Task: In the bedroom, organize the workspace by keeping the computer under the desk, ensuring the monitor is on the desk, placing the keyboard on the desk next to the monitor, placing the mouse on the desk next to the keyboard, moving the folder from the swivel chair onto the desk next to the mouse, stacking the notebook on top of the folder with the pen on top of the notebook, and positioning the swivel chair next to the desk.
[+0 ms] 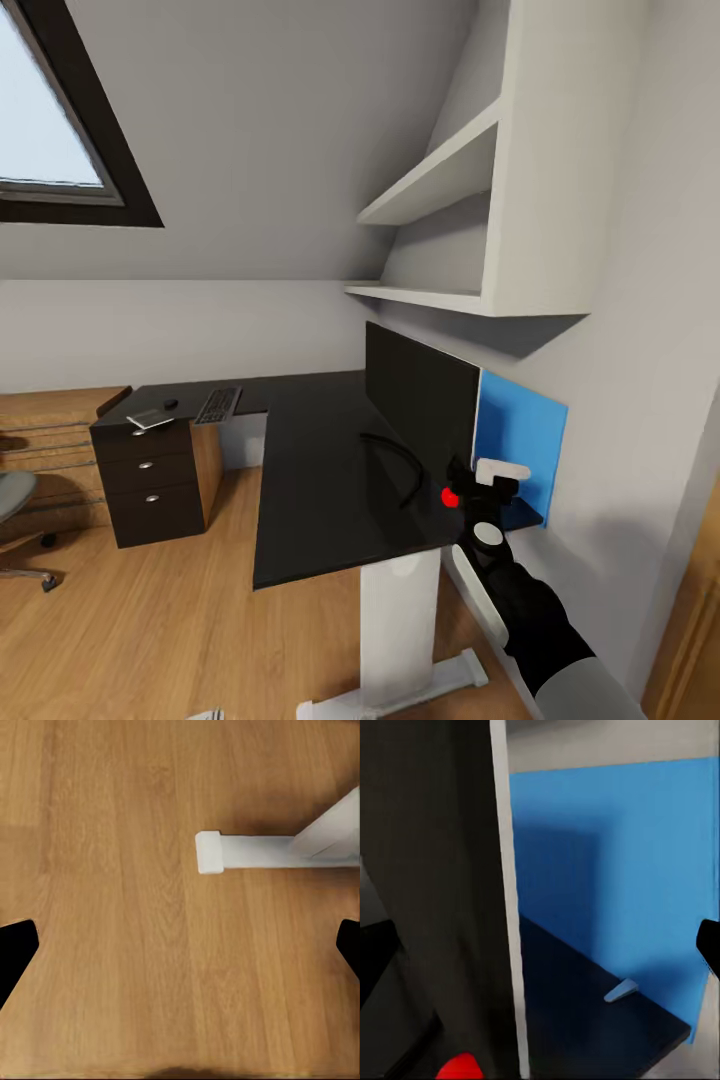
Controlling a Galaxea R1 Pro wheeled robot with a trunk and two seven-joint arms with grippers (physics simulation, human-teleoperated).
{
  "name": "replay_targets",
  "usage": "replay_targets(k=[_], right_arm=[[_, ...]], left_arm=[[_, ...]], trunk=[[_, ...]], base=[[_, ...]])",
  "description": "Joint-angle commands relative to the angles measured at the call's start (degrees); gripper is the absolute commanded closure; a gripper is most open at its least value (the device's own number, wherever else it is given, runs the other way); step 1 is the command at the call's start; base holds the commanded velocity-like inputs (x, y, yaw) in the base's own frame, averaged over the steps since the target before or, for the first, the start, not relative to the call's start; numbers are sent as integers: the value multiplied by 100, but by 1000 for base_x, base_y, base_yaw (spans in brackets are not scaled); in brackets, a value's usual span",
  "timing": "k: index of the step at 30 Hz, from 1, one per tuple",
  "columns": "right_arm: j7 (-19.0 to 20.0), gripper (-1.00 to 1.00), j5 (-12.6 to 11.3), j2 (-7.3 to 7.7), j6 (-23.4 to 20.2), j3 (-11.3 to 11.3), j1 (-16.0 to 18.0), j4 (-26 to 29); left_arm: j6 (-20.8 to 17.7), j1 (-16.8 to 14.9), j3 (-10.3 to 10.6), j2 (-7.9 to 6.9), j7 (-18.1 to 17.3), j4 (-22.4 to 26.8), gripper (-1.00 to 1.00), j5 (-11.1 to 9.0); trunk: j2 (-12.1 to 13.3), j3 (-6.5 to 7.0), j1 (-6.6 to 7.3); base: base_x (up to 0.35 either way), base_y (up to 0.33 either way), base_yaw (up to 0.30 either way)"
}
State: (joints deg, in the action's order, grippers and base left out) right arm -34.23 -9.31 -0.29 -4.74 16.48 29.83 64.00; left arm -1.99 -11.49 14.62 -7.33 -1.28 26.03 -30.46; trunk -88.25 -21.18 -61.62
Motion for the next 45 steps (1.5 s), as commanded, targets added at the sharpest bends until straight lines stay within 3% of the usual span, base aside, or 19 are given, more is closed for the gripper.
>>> replay_targets(k=[1,12,26,33,45], right_arm=[[-37,-100,-19,3,-36,15,5,3],[-40,-100,-19,1,-36,26,5,-27],[-32,-100,-19,-6,-36,37,5,-34],[-50,-100,-11,10,-36,616,5,-34],[-66,-100,-18,11,-31,727,5,-37]], left_arm=[[-21,-2,23,-6,-3,8,-100,-48],[-21,-2,23,-6,-3,8,-100,-48],[-12,-2,15,-6,3,8,-100,-48],[-11,-2,1,-6,5,-8,-100,-56],[-3,-2,-11,-6,5,-114,-100,-65]], trunk=[[-4,-7,4],[-4,-7,4],[-4,-9,4],[-4,-36,4],[-4,-95,4]], base=[[-339,0,0],[-327,-42,5],[-79,-301,210],[-1,-347,256],[0,-138,240]])
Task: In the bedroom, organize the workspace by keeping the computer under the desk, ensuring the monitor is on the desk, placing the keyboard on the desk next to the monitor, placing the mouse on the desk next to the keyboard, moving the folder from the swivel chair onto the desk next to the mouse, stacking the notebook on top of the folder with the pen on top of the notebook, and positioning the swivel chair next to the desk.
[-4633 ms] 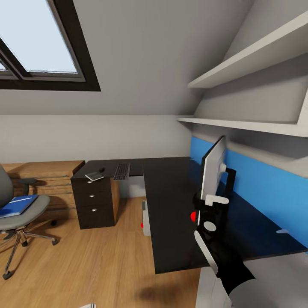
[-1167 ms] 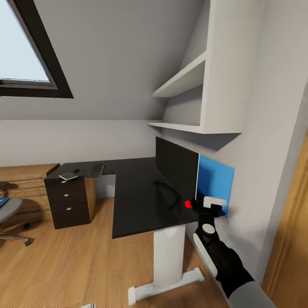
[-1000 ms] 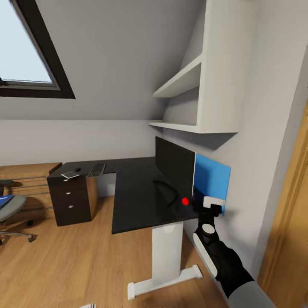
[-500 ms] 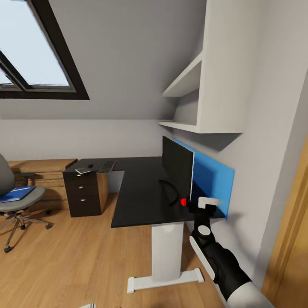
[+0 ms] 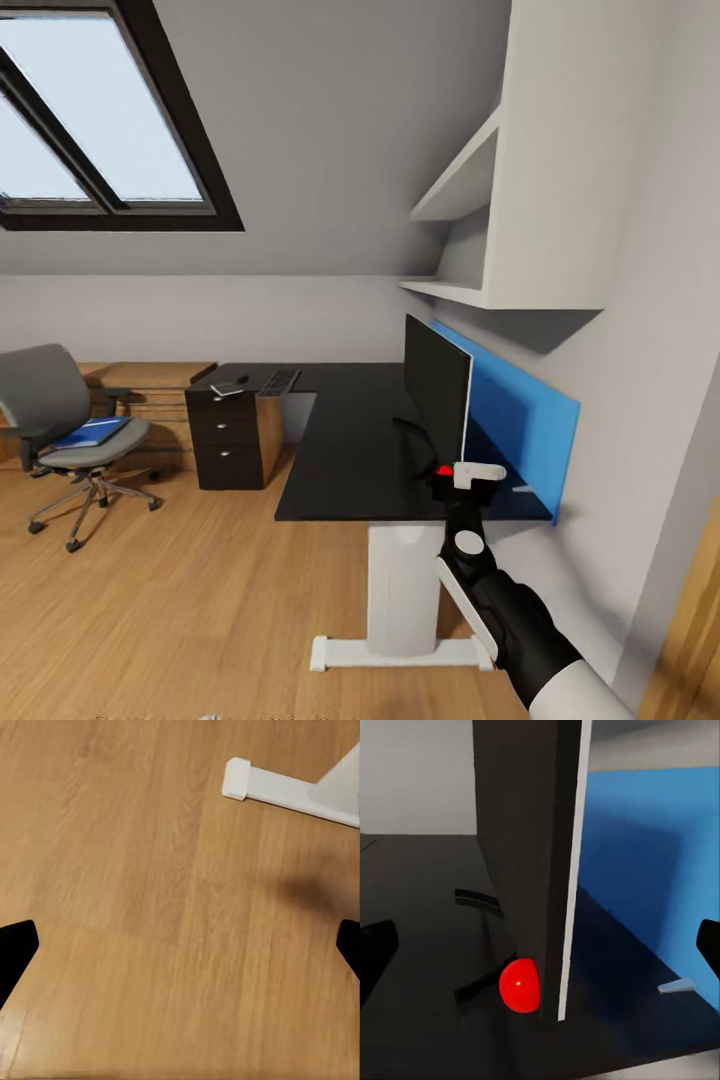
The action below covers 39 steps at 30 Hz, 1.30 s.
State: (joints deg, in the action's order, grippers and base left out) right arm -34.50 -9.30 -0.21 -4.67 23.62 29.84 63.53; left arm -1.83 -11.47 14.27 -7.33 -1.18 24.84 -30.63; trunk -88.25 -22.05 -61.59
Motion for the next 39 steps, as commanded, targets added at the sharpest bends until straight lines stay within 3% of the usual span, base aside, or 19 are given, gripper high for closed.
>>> replay_targets(k=[1,10,14,39], right_arm=[[-40,-100,-18,7,-37,14,5,12],[-54,-100,-16,30,310,11,3,10],[-65,-100,-11,36,483,3,-34,10],[-59,-100,-10,39,486,2,-39,10]], left_arm=[[-19,-4,23,-5,-5,5,-100,-48],[-19,-4,26,-5,-5,4,-100,-48],[-19,-4,39,67,-5,-4,-100,-40],[-19,-4,25,74,-5,-7,-100,-48]], trunk=[[-4,-11,0],[-4,-21,0],[-4,-21,0],[-4,-21,0]], base=[[0,-9,190],[7,-10,50],[142,-209,2],[92,-52,0]])
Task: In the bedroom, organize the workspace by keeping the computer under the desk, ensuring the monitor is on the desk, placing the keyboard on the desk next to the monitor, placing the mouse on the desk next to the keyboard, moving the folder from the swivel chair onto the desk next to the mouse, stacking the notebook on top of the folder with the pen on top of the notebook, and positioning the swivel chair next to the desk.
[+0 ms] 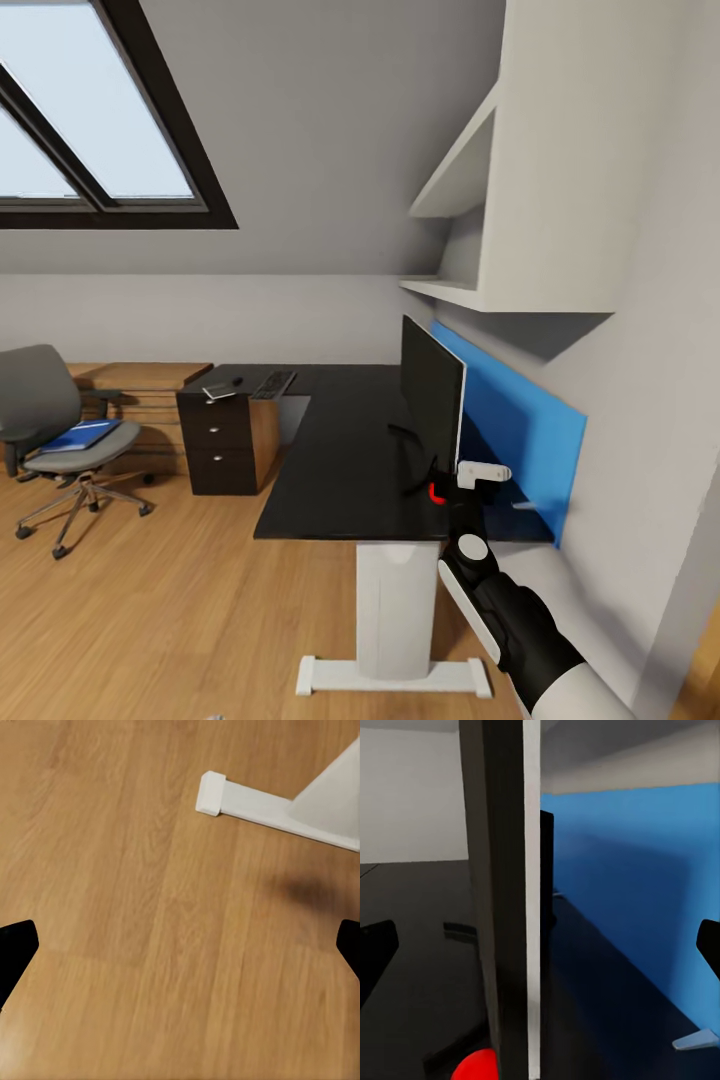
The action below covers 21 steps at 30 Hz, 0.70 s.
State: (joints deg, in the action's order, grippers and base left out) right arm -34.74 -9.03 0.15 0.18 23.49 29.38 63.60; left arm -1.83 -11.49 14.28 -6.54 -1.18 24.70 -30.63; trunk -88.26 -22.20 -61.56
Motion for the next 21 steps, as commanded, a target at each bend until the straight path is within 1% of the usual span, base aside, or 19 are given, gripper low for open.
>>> replay_targets(k=[1,5,11,17,21], right_arm=[[-36,-100,-38,3,1,15,6,4],[-33,-100,-38,3,0,16,6,4],[-33,-100,-38,3,2,16,6,4],[-33,-100,-38,3,3,16,6,4],[-33,-100,-38,3,1,16,6,4]], left_arm=[[-19,-3,23,-6,-5,6,-100,-48],[-19,-3,22,-6,-5,7,-100,-48],[-19,-3,24,-6,-5,8,-100,-48],[-19,-3,22,-6,-5,8,-100,-48],[-19,-3,27,-6,-5,8,-100,-48]], trunk=[[-4,-7,-2],[-4,-7,-2],[-4,-7,-2],[-4,-7,-2],[-4,-7,-2]], base=[[195,49,0],[129,22,0],[32,5,0],[207,0,0],[95,0,0]])
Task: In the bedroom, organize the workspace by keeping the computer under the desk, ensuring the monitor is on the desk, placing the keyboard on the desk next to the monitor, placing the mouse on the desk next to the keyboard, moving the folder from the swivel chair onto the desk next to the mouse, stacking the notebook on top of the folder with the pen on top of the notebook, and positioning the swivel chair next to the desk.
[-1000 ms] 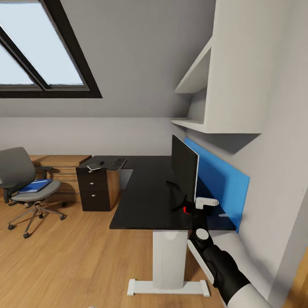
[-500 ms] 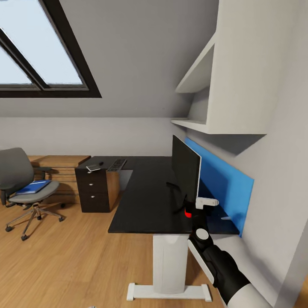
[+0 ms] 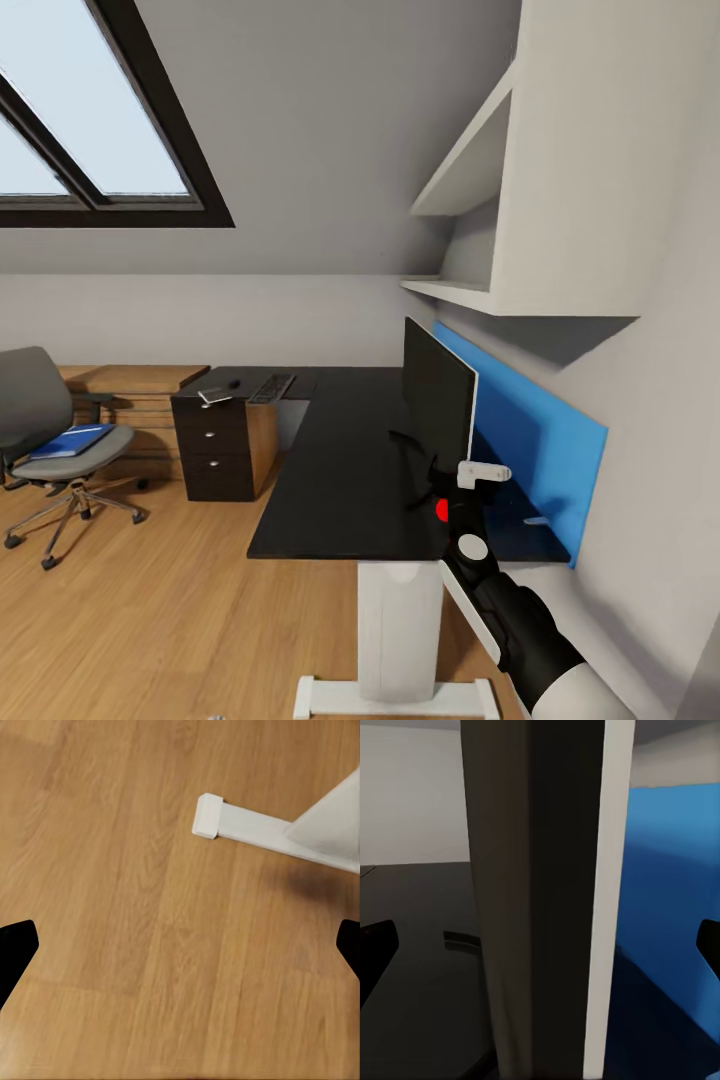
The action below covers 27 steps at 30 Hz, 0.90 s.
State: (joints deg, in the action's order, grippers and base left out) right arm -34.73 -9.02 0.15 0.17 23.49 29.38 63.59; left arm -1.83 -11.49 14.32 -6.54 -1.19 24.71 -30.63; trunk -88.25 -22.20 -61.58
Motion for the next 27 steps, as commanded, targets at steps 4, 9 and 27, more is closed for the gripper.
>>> replay_targets(k=[4,9,27], right_arm=[[-34,-100,-38,3,1,16,6,4],[-34,-100,-37,3,1,16,6,4],[-34,-100,-34,3,1,16,6,4]], left_arm=[[-19,-3,27,-6,-4,6,-100,-47],[-19,-3,27,-6,-4,6,-100,-46],[-19,-3,27,-6,-4,8,-100,-44]], trunk=[[-4,-7,-1],[-4,-7,-1],[-4,-7,-1]], base=[[56,0,0],[207,0,0],[66,0,0]])
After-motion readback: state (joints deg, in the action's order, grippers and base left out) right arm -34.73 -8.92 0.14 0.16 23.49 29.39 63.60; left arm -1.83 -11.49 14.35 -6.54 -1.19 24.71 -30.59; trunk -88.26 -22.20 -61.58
